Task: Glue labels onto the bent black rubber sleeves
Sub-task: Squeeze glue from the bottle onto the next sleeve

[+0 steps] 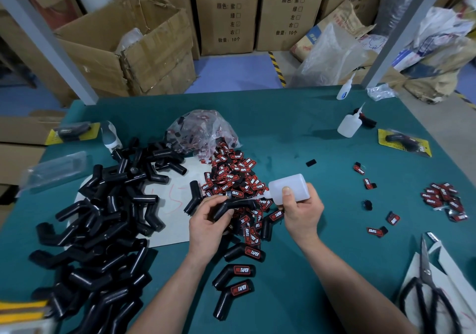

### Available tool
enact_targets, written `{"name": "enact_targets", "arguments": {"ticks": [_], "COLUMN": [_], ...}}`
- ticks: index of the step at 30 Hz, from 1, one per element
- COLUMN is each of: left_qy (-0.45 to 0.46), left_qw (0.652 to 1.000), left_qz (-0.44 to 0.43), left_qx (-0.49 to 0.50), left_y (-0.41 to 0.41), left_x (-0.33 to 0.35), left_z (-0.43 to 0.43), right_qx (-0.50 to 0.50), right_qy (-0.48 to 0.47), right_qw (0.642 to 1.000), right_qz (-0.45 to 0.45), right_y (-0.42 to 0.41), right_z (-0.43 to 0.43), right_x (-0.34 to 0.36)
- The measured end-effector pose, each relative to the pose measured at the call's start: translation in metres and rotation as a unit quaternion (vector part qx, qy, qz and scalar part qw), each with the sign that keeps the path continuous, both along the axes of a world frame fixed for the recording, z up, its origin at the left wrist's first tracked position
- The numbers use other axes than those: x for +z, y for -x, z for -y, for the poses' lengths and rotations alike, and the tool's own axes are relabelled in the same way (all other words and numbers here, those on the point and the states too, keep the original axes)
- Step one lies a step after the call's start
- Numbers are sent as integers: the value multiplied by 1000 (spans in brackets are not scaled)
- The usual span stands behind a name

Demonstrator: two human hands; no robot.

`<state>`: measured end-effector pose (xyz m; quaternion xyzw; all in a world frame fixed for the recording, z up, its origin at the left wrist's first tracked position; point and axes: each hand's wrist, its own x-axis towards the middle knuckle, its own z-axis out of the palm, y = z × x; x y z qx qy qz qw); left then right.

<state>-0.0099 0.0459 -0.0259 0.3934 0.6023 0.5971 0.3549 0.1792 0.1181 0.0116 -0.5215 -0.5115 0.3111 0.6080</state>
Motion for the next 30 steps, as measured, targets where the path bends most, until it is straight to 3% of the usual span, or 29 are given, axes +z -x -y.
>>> {"name": "enact_targets", "arguments": {"ticks": [30], "left_qy": [-7], "left_qw": [1000], "left_qz": [-10], "left_qx": [11], "left_y": [-1], "left_x": [2], "left_z": [-1], "right_qx": [-11], "right_qy": [-29], "right_qw": [999], "right_qz": [27], "right_y": [-2], "right_z": [-1], "right_x": [1]}}
